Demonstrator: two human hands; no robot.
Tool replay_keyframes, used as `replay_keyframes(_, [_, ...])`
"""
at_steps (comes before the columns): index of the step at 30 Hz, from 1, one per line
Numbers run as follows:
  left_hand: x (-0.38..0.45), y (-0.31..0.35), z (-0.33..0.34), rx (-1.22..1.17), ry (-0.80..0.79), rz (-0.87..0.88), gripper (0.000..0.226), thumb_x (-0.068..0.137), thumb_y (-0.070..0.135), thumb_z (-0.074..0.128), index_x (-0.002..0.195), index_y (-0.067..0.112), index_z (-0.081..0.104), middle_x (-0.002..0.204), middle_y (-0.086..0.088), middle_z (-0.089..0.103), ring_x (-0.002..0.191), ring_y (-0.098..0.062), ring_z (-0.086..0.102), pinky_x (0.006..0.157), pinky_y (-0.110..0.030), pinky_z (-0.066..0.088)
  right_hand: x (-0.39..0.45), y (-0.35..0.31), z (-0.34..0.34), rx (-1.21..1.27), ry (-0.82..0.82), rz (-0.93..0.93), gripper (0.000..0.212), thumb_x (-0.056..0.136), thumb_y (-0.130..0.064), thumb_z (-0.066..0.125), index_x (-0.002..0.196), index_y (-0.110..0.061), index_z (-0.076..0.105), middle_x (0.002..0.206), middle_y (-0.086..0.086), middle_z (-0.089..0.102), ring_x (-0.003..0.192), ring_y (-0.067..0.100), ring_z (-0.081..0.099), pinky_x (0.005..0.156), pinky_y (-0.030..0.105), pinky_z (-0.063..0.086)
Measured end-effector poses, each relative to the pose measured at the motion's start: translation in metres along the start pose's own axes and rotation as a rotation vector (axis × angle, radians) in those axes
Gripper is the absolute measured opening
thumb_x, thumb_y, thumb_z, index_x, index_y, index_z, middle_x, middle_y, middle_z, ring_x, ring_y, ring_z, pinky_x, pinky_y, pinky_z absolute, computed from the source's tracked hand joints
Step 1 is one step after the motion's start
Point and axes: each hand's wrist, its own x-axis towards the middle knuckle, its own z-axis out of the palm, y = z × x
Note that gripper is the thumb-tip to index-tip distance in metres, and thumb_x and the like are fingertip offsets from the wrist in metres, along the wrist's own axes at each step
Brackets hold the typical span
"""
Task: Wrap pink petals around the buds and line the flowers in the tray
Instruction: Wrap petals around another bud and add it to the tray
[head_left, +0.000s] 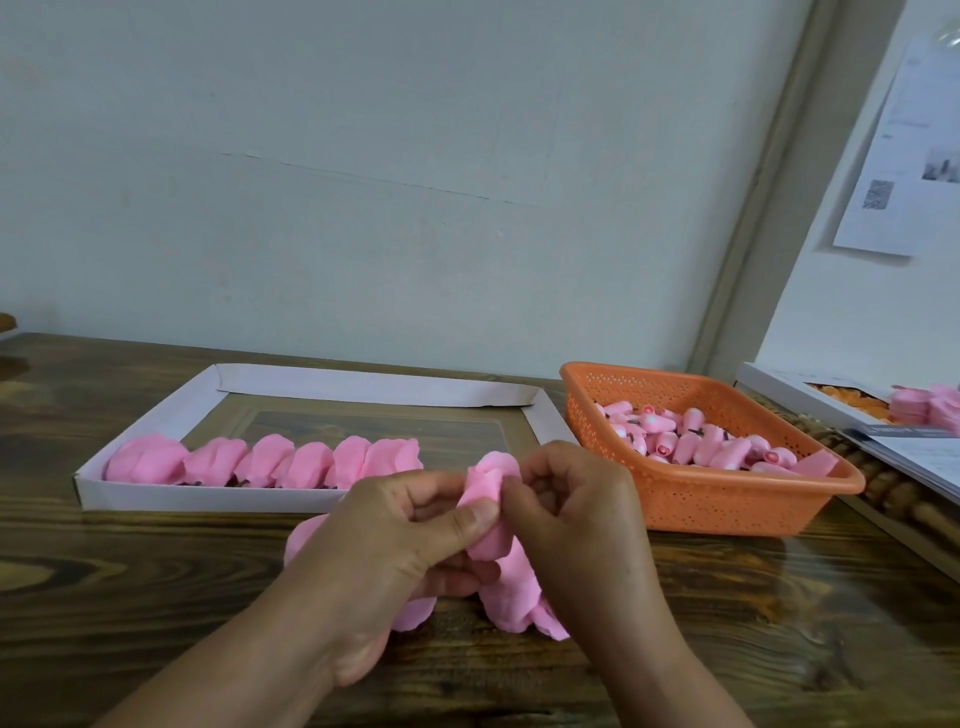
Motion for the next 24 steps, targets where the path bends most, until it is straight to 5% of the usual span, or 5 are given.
replay_keyframes(5, [0.003, -0.002, 0.002, -0.034, 0.021, -0.013, 0.029, 0.064, 0.028, 0.070, 0.087, 0.010, 0.078, 0.080, -0.015, 0.073, 0.068, -0.024, 0.070, 0.062, -0.028, 0.057, -0.007, 0.002, 0.008, -0.243, 0.185, -0.218, 0.020, 0.078, -0.017, 0.061, 0.059, -0.019, 0.054, 0.055, -0.007, 0.053, 0.053, 0.015, 0.051, 0.048, 0.038, 0.045])
replay_keyframes(10, [0.005, -0.001, 0.003, -0.052, 0.049, -0.021, 0.025, 0.064, 0.027, 0.069, 0.079, 0.009, 0.077, 0.070, -0.012, 0.071, 0.060, -0.021, 0.068, 0.056, -0.027, 0.055, -0.010, 0.000, 0.012, -0.357, 0.294, -0.395, 0.024, 0.077, -0.022, 0.048, 0.058, -0.008, 0.051, 0.056, 0.001, 0.051, 0.050, 0.022, 0.050, 0.041, 0.035, 0.042])
replay_keyframes(14, [0.007, -0.002, 0.003, -0.057, 0.063, -0.015, 0.025, 0.063, 0.027, 0.070, 0.078, 0.008, 0.076, 0.075, -0.015, 0.072, 0.064, -0.024, 0.069, 0.058, -0.028, 0.056, -0.011, 0.002, 0.014, -0.279, 0.237, -0.411, 0.024, 0.080, -0.018, 0.050, 0.060, -0.005, 0.055, 0.058, 0.003, 0.053, 0.052, 0.024, 0.051, 0.045, 0.040, 0.045])
replay_keyframes(18, [0.010, -0.002, 0.001, -0.106, 0.110, -0.025, 0.035, 0.060, 0.024, 0.072, 0.088, 0.002, 0.072, 0.083, -0.019, 0.073, 0.067, -0.025, 0.069, 0.053, -0.028, 0.054, -0.014, 0.005, 0.014, -0.199, 0.099, -0.399, 0.003, 0.070, -0.007, 0.064, 0.070, -0.007, 0.061, 0.067, 0.000, 0.057, 0.063, 0.019, 0.054, 0.055, 0.037, 0.047])
replay_keyframes(24, [0.014, -0.007, 0.004, -0.082, 0.149, -0.011, 0.037, 0.062, 0.026, 0.072, 0.090, 0.004, 0.065, 0.084, -0.018, 0.073, 0.065, -0.023, 0.071, 0.051, -0.027, 0.053, -0.015, 0.008, 0.019, -0.208, 0.080, -0.278, 0.016, 0.070, -0.007, 0.075, 0.073, -0.011, 0.060, 0.070, -0.004, 0.056, 0.068, 0.015, 0.054, 0.060, 0.033, 0.045])
